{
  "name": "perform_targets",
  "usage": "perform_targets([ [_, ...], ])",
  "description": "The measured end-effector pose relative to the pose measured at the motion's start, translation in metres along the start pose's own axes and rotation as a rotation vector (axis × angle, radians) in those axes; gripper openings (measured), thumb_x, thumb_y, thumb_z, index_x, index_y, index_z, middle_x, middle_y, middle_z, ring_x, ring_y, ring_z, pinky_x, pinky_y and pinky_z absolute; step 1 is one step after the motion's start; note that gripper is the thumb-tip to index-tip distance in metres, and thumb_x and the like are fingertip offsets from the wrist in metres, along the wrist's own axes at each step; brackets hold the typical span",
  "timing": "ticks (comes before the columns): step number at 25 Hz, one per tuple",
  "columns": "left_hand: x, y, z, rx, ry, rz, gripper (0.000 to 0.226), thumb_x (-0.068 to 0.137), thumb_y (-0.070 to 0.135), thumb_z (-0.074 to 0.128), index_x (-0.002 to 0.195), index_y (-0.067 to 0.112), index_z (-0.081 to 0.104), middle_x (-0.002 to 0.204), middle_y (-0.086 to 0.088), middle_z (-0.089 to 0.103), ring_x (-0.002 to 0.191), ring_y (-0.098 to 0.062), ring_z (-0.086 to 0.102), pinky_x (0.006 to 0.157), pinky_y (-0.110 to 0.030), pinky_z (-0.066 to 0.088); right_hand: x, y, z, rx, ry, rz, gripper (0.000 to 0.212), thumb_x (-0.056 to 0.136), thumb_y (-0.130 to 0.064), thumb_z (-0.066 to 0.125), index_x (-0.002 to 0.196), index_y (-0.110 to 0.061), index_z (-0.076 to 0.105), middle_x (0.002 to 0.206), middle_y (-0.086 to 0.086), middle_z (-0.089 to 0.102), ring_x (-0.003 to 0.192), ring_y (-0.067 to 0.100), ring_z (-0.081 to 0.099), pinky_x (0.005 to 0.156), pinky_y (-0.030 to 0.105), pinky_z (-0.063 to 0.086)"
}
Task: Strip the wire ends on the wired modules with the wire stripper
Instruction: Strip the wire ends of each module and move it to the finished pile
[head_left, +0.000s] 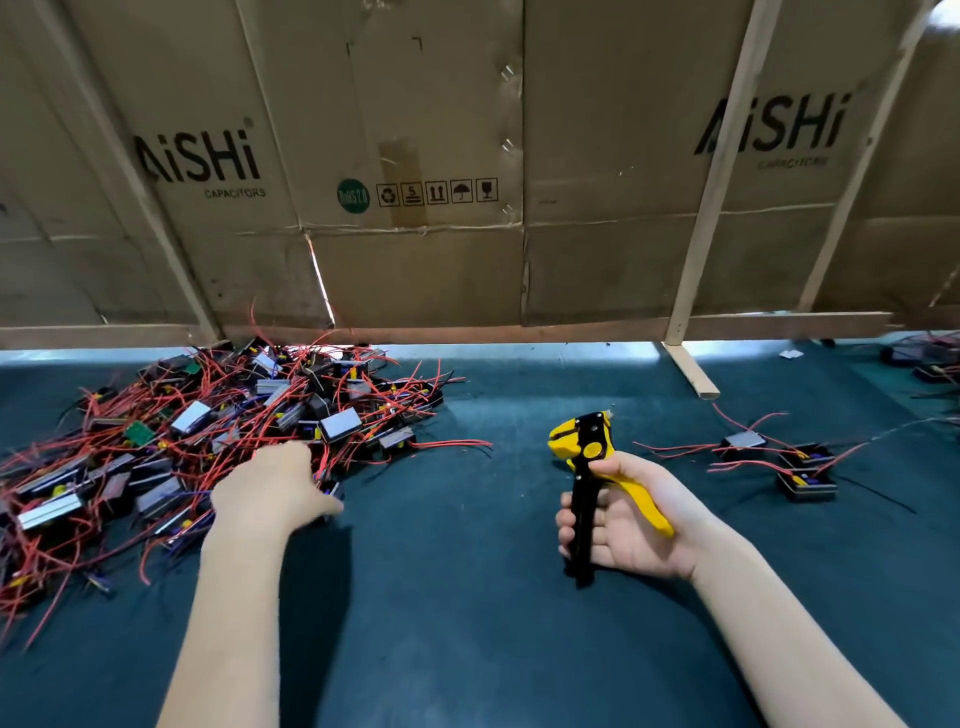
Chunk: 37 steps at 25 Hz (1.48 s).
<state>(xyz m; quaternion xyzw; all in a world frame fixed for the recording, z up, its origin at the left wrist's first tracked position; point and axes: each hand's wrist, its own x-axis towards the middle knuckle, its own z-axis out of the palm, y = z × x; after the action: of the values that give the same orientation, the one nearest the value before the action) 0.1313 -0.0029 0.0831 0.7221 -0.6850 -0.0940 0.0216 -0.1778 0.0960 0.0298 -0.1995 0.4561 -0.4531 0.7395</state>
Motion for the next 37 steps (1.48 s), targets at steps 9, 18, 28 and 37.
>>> perform_targets([
  [9,-0.026,0.016,0.009,-0.103,0.054,0.068,0.016,0.078,0.01,0.07,0.078,0.023,0.061,0.053,0.007,0.068,0.06,-0.007,0.067,0.065,-0.026,0.047,-0.002,0.0,0.001,-0.013,-0.007,-0.002,0.039,0.075,-0.031,0.058,0.095,0.002,0.055,0.081,0.021,0.059,0.07,0.035,0.062,0.071,0.044,0.056],
  [18,-0.02,0.085,0.035,-0.088,0.148,0.595,0.014,0.077,0.035,0.075,0.085,0.032,0.063,0.097,0.016,0.061,0.098,-0.01,0.053,0.075,-0.027,0.041,-0.002,-0.001,0.002,-0.023,-0.015,-0.002,0.038,0.074,-0.032,0.058,0.093,0.002,0.055,0.08,0.02,0.059,0.069,0.034,0.063,0.074,0.044,0.055],
  [28,0.006,0.096,0.085,-0.6,0.22,0.412,0.031,0.078,0.039,0.077,0.101,0.024,0.064,0.085,0.01,0.066,0.086,-0.017,0.064,0.079,-0.036,0.053,0.002,-0.001,-0.001,-0.045,-0.031,0.017,0.038,0.077,-0.033,0.056,0.094,0.002,0.056,0.081,0.019,0.059,0.07,0.034,0.063,0.072,0.042,0.056],
  [37,0.002,0.092,0.09,-0.338,0.394,0.782,0.011,0.082,0.034,0.075,0.084,0.025,0.071,0.08,0.014,0.06,0.085,-0.013,0.047,0.071,-0.034,0.046,0.002,0.0,-0.003,-0.075,-0.048,0.009,0.041,0.076,-0.034,0.057,0.095,0.002,0.055,0.081,0.02,0.059,0.07,0.034,0.062,0.071,0.041,0.056],
])
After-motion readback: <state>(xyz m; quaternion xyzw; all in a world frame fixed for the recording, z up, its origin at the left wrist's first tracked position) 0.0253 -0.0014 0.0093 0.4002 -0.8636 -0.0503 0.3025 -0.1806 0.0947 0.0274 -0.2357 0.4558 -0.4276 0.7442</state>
